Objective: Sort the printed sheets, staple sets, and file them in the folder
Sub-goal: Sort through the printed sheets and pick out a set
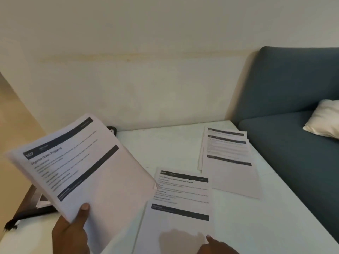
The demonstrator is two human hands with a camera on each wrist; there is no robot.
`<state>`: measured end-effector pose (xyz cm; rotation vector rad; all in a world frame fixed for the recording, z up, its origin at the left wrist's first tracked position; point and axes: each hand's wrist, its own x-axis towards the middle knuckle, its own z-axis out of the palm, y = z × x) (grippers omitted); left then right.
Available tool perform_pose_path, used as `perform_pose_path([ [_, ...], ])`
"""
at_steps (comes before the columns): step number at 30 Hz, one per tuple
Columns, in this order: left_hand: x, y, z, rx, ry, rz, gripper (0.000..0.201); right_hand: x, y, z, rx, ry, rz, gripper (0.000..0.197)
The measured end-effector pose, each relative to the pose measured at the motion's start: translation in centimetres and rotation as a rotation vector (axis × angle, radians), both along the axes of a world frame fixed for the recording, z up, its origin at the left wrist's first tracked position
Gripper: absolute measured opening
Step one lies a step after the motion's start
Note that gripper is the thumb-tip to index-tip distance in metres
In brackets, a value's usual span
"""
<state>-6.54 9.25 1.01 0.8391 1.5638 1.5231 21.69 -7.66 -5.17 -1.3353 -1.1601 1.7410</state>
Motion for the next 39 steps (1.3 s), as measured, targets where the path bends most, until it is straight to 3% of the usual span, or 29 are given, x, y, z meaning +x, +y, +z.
perform_pose_path([
  [1,-0.1,0.0,0.4,-0.024,-0.037,-0.033,0.041,-1.5,1.6,3.9,0.041,-0.456,0.053,0.048],
  [3,-0.1,-0.1,0.9,-0.061,-0.011,-0.062,0.040,-1.3,1.9,6.0,-0.033,-1.052,-0.036,0.044],
  [5,0.0,-0.3,1.4,-0.075,-0.022,-0.066,0.039,-1.6,2.3,7.7,-0.102,-1.167,-0.175,0.046],
  [7,0.2,-0.5,2.0,-0.093,-0.005,-0.082,0.039,-1.8,2.8,7.0,-0.217,-1.213,-0.224,0.069],
  [9,0.1,-0.5,2.2,-0.107,-0.009,-0.087,0.039,-2.1,3.5,6.6,-0.251,-1.273,-0.231,0.081],
  [15,-0.1,-0.2,2.1,-0.146,0.020,-0.103,0.041,-1.6,4.6,5.3,-0.258,-1.162,-0.325,0.070],
  [22,0.1,0.0,1.4,-0.153,0.055,-0.110,0.042,-0.5,5.4,5.4,-0.251,-1.286,-0.351,0.072],
  [26,0.8,-0.1,1.5,-0.147,0.070,-0.121,0.041,-0.6,5.7,4.9,-0.206,-1.181,-0.364,0.062],
  [30,0.8,0.0,1.0,-0.126,0.080,-0.138,0.041,-0.3,5.8,4.2,-0.234,-1.098,-0.421,0.075],
  [34,0.7,0.1,0.1,-0.098,0.062,-0.147,0.037,0.9,5.8,4.1,-0.221,-1.167,-0.425,0.040],
  [39,1.3,0.2,-0.5,-0.078,0.030,-0.158,0.037,1.5,5.8,4.2,-0.188,-1.145,-0.427,0.019],
])
